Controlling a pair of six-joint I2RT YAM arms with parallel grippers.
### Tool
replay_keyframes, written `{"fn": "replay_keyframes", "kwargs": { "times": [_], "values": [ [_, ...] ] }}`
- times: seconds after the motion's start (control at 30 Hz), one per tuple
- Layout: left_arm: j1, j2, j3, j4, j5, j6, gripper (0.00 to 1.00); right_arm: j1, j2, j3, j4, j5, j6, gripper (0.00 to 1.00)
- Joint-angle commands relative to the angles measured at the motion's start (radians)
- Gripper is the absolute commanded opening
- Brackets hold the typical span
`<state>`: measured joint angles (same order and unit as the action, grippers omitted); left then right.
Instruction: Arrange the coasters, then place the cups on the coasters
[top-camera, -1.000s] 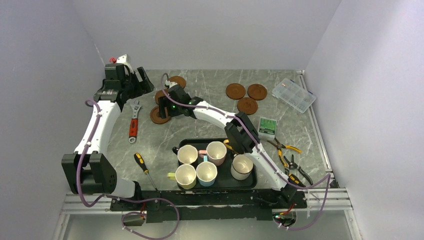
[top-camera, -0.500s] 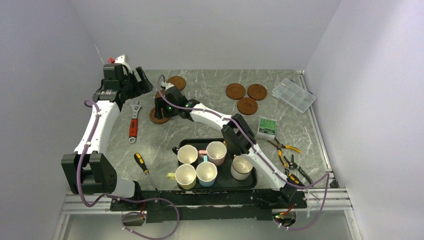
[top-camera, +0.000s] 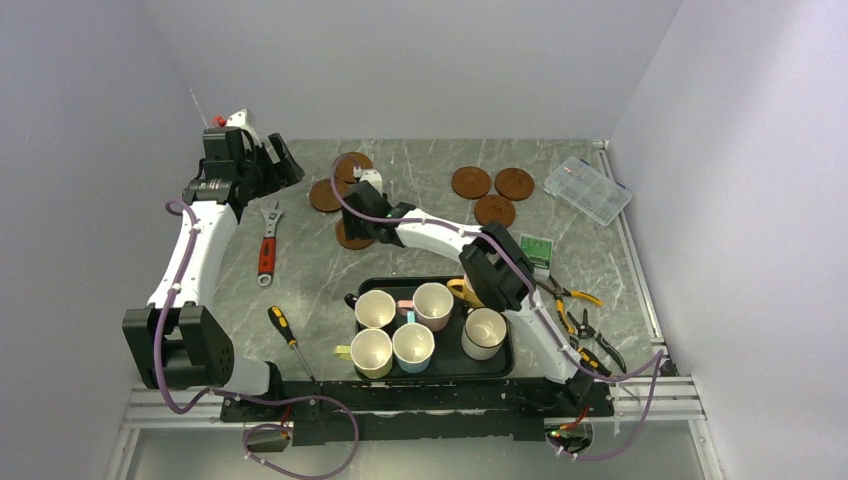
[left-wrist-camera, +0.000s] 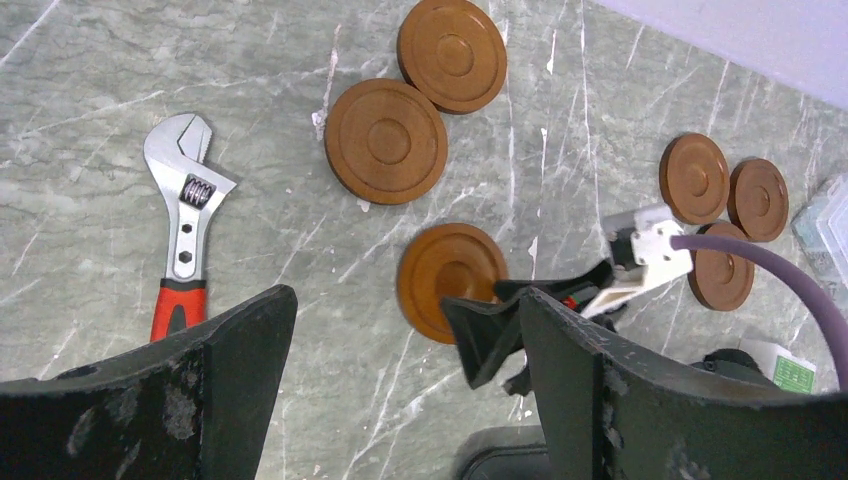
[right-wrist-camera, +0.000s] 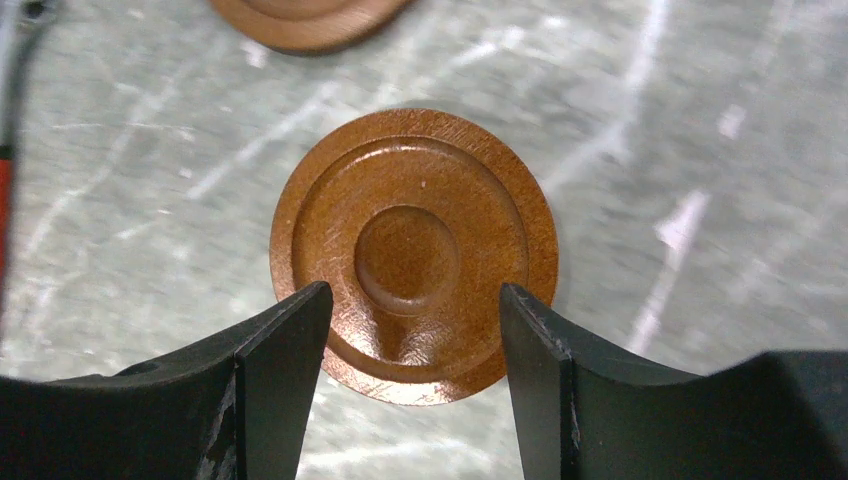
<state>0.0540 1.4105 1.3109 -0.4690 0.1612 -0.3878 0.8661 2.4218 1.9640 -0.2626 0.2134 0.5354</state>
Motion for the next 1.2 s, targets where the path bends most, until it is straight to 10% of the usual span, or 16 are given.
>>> {"fn": "replay_keyframes", "kwargs": {
  "times": [0.0, 0.43, 0.67, 1.17],
  "values": [
    [0.008, -0.033, 0.006, 0.027, 0.021, -0.015, 0.88, -0.055, -0.126, -0.144, -0.038, 0.109, 0.014, 0.66],
    [0.012, -0.023, 0.003, 0.033, 0.033, -0.019, 0.88, -0.214, -0.279, -0.312, 0.021, 0.143, -0.077, 0.68],
    [0.012, -0.022, -0.002, 0.036, 0.037, -0.019, 0.89, -0.180, -0.355, -0.301, 0.022, 0.097, -0.246, 0.99],
    [0.011, -0.028, -0.002, 0.040, 0.053, -0.022, 0.91, -0.140, -0.433, -0.486, -0.104, 0.194, -0.113, 1.00]
  ]
}}
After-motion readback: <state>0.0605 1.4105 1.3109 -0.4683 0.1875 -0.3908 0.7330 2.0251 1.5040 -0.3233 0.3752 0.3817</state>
